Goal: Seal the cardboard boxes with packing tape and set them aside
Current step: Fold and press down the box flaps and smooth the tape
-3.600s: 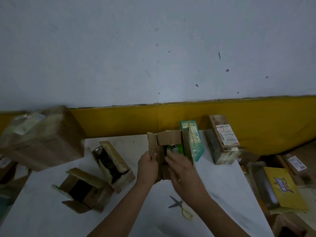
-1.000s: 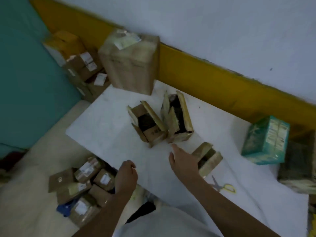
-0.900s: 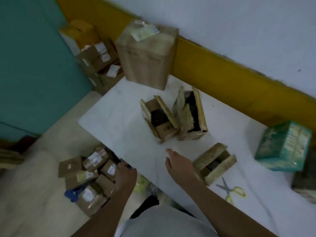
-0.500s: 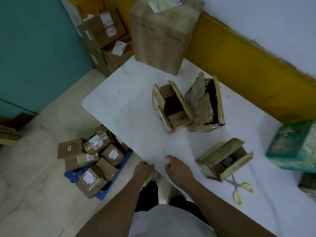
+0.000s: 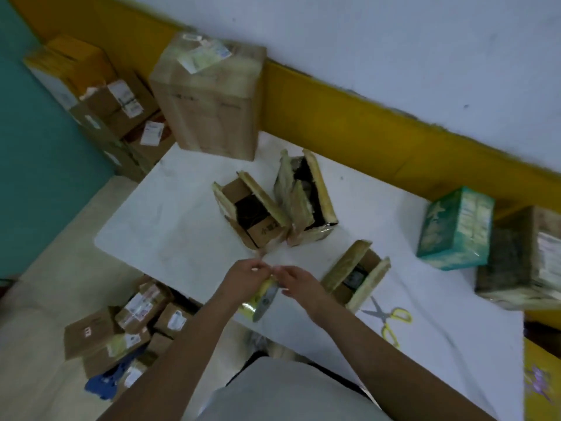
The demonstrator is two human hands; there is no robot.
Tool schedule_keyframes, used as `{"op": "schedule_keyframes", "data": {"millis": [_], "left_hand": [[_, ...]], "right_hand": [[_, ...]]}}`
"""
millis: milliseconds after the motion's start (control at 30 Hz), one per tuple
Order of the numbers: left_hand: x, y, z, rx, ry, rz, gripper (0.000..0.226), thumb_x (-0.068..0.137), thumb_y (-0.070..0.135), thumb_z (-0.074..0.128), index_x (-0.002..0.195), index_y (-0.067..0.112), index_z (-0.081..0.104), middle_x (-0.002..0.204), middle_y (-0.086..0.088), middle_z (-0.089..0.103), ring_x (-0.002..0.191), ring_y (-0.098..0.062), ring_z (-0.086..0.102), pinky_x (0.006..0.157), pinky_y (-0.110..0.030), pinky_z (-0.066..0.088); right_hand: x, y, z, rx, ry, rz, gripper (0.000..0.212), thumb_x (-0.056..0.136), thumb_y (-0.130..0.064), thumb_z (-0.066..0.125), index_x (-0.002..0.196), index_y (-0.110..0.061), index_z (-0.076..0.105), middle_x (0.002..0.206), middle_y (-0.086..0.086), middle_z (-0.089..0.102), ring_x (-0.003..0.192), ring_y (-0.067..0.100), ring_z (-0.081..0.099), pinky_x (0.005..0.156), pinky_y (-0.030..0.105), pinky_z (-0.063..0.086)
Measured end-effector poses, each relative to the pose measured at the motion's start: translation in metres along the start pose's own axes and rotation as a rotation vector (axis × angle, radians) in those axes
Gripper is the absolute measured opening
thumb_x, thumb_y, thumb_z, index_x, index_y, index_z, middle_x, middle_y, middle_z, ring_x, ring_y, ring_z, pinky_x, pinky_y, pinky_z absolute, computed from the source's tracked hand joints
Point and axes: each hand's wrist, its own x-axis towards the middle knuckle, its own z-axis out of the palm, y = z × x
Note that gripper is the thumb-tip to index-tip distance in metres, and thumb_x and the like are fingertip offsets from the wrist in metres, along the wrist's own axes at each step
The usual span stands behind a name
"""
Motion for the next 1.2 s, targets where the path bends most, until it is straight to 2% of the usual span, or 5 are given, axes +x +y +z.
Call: {"op": "schedule_keyframes", "data": {"millis": [233,600,767,1033,1200], "left_hand": [[-0.014,0.111,0.053,0.083,-0.128,0.279,0.019,0.095,0.037,0.057,0.099,0.021,0.067,0.089,0.006,0.065,0.082,-0.006,0.06,0.065,-0.017,0.043],[-0.032,0.138,0.132,-0.234,0.094,0.446,0.027,0.102,0.036,0.04,0.122,0.027,0.056,0.099,0.003,0.065,0.09,-0.015,0.063,0.079,-0.034,0.053],[-0.004,0.081,0.183,0.606,0.093,0.282,0.098,0.082,0.077,0.043,0.152,0.013,0.018,0.152,-0.012,0.029,0.138,-0.031,0.033,0.11,-0.045,0.033],[0.041,0.047,0.175,1.256,-0.345,0.883,0.11,0.078,0.059,0.066,0.156,0.026,-0.004,0.163,0.003,-0.006,0.15,-0.019,-0.002,0.117,-0.049,0.006],[0.057,0.032,0.166,1.062,-0.352,0.942,0.08,0.092,0.054,0.049,0.156,0.028,0.01,0.162,0.012,0.003,0.148,-0.012,-0.007,0.121,-0.044,0.011]], "right_hand": [[-0.063,-0.036,-0.107,0.036,0.434,-0.243,0.009,0.085,-0.033,0.074,0.086,-0.023,0.075,0.072,-0.015,0.07,0.063,-0.008,0.061,0.054,0.006,0.041],[-0.117,-0.019,-0.197,-0.176,0.808,-0.448,0.009,0.087,-0.023,0.072,0.079,-0.026,0.074,0.076,-0.012,0.07,0.07,0.003,0.062,0.067,0.014,0.047],[-0.121,-0.005,-0.226,-0.359,0.86,-0.528,0.003,0.087,-0.018,0.072,0.085,-0.016,0.074,0.08,0.001,0.069,0.072,0.013,0.061,0.07,0.027,0.049],[-0.114,0.019,-0.254,-0.46,0.57,-0.631,0.016,0.096,-0.023,0.06,0.08,-0.02,0.063,0.079,-0.009,0.061,0.082,0.014,0.054,0.073,0.03,0.042],[-0.09,0.037,-0.235,-0.522,0.278,-0.624,0.017,0.095,-0.028,0.055,0.082,-0.02,0.063,0.078,-0.007,0.06,0.077,0.007,0.055,0.072,0.027,0.044]]}}
